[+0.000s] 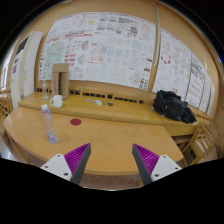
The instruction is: Pour water
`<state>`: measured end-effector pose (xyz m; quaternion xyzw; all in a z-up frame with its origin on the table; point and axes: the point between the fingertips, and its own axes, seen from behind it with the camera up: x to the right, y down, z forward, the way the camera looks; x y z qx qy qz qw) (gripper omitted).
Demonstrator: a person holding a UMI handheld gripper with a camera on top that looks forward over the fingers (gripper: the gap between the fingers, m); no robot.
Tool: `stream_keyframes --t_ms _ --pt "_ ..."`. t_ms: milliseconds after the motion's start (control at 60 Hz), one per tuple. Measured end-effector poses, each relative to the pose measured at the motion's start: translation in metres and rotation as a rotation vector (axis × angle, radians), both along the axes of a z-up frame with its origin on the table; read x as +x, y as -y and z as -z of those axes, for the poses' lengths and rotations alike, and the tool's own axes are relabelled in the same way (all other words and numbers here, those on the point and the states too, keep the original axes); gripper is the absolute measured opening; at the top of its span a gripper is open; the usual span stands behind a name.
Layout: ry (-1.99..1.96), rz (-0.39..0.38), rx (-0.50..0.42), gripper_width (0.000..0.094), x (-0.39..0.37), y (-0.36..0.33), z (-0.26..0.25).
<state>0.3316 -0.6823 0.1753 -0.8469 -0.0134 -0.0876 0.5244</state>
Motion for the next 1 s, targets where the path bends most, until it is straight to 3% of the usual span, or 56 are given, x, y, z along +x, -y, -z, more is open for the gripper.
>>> stream_keyframes --t_ms 233,467,733,883,1000 --pt "-0.004 -0.029 -0.04 0.0864 -0.033 0.02 0.055" --pt "-0.086 -0.089 -0.098 0.0856 -0.152 0.022 0.124" --pt "-0.126 -0.139 0.026 0.085 -0.296 -0.1 0.128" --pt "-0.121 -0.094 0.079 0.0838 -0.315 -0.176 0.13" --pt "-0.121 -0.076 0.105 0.0745 -0.319 -0.216 0.136"
